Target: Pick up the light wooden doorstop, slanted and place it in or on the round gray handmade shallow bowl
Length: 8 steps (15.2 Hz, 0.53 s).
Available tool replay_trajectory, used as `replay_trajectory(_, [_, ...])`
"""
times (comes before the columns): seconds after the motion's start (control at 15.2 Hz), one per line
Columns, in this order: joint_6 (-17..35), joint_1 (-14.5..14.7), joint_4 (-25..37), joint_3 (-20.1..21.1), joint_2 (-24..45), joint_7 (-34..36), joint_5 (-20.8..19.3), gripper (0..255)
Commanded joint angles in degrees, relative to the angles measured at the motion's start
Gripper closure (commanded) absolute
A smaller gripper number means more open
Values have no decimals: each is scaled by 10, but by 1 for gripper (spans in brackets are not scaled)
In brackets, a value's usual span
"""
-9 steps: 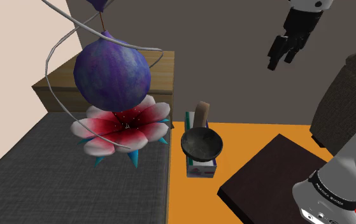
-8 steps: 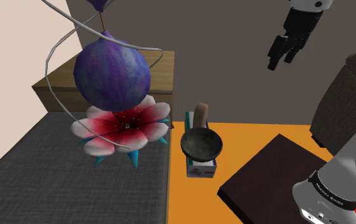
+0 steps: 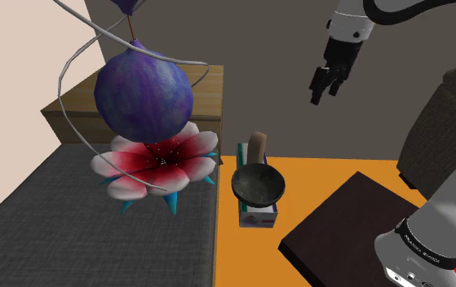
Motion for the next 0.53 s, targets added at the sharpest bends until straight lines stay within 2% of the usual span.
replay_trajectory(0.0, [34, 6, 4, -4, 41, -15, 6, 0])
replay_trajectory(0.46, [125, 32, 42, -7, 186, -63, 39, 0])
